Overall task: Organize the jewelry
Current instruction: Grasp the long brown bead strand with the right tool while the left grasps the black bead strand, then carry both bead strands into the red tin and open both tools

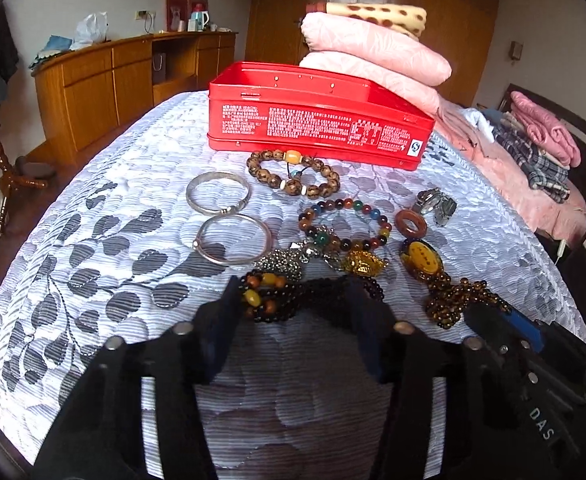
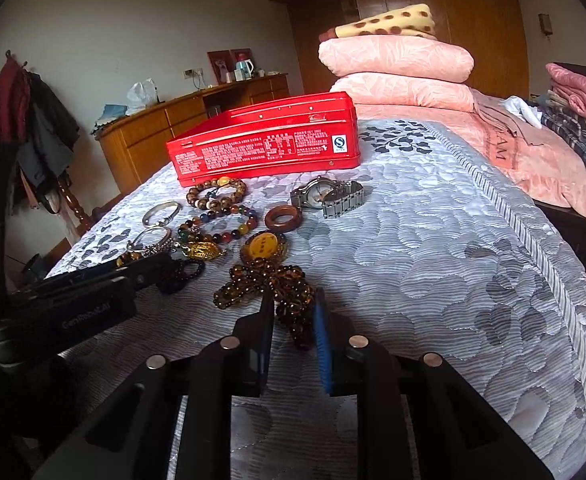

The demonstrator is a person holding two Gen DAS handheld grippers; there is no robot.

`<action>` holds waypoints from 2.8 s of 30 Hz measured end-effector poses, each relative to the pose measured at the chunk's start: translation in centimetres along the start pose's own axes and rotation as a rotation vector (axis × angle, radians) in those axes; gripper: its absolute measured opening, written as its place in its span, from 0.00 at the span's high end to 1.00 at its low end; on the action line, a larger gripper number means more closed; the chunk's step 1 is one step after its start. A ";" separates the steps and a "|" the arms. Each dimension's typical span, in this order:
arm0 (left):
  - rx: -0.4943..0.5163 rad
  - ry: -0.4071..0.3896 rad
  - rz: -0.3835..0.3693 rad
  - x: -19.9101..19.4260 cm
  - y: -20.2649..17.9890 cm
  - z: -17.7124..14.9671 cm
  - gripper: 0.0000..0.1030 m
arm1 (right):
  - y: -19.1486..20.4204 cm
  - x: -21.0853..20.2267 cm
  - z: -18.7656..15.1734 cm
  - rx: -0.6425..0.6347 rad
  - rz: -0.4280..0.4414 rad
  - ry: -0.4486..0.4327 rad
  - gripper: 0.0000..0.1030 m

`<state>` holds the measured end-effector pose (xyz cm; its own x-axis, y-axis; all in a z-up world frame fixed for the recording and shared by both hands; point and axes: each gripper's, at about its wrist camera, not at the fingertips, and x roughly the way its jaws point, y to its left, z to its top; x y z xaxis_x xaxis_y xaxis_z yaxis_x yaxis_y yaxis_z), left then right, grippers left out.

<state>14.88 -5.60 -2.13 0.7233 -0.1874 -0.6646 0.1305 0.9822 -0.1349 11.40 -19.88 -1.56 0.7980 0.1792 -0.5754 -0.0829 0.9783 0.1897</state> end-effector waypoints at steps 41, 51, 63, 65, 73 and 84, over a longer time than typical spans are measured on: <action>0.002 -0.016 -0.088 -1.0 2.6 -0.9 0.74 | 1.1 1.4 1.3 -0.055 0.053 0.065 0.53; 0.052 0.009 -0.073 -0.1 1.6 -0.3 0.57 | 2.4 2.6 2.3 -0.115 0.058 0.117 0.55; 0.018 -0.009 -0.071 -0.5 2.2 -0.4 0.83 | 2.8 2.0 1.4 -0.124 0.102 0.112 0.83; -0.003 -0.013 -0.103 -0.9 2.5 -0.3 0.83 | 2.8 1.6 1.7 -0.116 0.114 0.098 0.83; -0.015 -0.091 -0.134 -3.3 2.7 0.9 0.84 | 2.4 -0.8 3.7 -0.097 0.138 0.017 0.83; -0.004 -0.159 -0.126 -2.4 2.3 8.2 0.84 | 1.4 0.3 10.9 -0.084 0.131 -0.077 0.83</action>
<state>19.05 -2.80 5.21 0.7994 -0.3049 -0.5177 0.2246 0.9509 -0.2131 18.04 -19.63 7.19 0.8201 0.3004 -0.4870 -0.2364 0.9530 0.1896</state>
